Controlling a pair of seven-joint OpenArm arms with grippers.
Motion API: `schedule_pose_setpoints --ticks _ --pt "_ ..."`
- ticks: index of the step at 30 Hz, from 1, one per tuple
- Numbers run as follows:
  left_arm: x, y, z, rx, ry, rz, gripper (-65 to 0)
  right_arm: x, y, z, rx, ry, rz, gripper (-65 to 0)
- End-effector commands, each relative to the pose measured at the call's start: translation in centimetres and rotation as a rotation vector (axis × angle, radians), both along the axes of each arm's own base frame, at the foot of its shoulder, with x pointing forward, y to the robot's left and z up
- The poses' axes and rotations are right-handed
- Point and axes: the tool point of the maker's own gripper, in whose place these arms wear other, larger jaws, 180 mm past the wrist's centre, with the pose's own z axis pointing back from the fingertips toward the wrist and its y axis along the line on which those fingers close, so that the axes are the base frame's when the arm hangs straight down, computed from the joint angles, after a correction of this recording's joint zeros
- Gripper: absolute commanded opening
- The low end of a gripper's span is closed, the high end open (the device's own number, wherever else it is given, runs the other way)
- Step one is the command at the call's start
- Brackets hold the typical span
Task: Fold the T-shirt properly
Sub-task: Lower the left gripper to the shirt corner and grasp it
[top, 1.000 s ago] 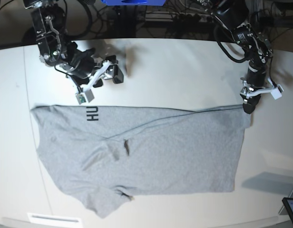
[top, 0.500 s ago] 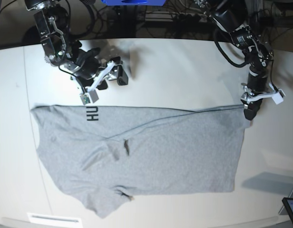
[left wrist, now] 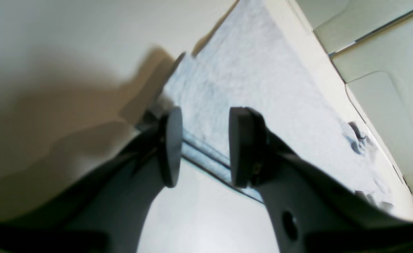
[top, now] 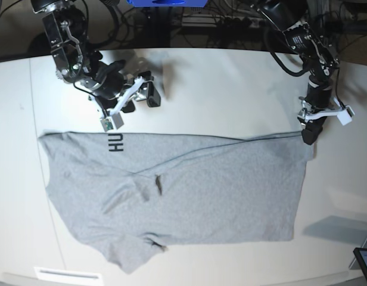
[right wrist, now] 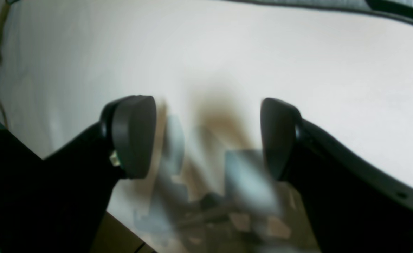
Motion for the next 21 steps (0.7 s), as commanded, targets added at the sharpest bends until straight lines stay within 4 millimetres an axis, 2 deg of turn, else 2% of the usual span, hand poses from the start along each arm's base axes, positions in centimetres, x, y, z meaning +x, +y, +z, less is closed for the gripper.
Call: schedule_pose_setpoints --ticks 1,5,8,12,21 --pt "0.5 0.3 1.3 0.017 -0.045 -0.001 -44.0 -2.2 -0.4 -1.9 -0.046 0.111 0.024 -20.7" --pt "0.3 0.4 1.2 0.015 -0.044 0.007 -44.2 -2.2 -0.4 -1.9 -0.046 0.111 0.024 -20.7" --pt "-0.6 1.8 1.1 0.008 -0.043 0.057 -44.3 -2.2 -0.4 -1.9 -0.046 0.111 0.024 -20.7" --pt "-1.3 2.6 1.0 0.005 -0.043 0.093 -44.3 -2.2 -0.4 -1.9 -0.046 0.111 0.024 -20.7" --pt "-0.6 2.7 1.3 0.005 -0.054 0.091 -44.3 -2.2 -0.4 -1.9 -0.046 0.111 0.024 -20.7"
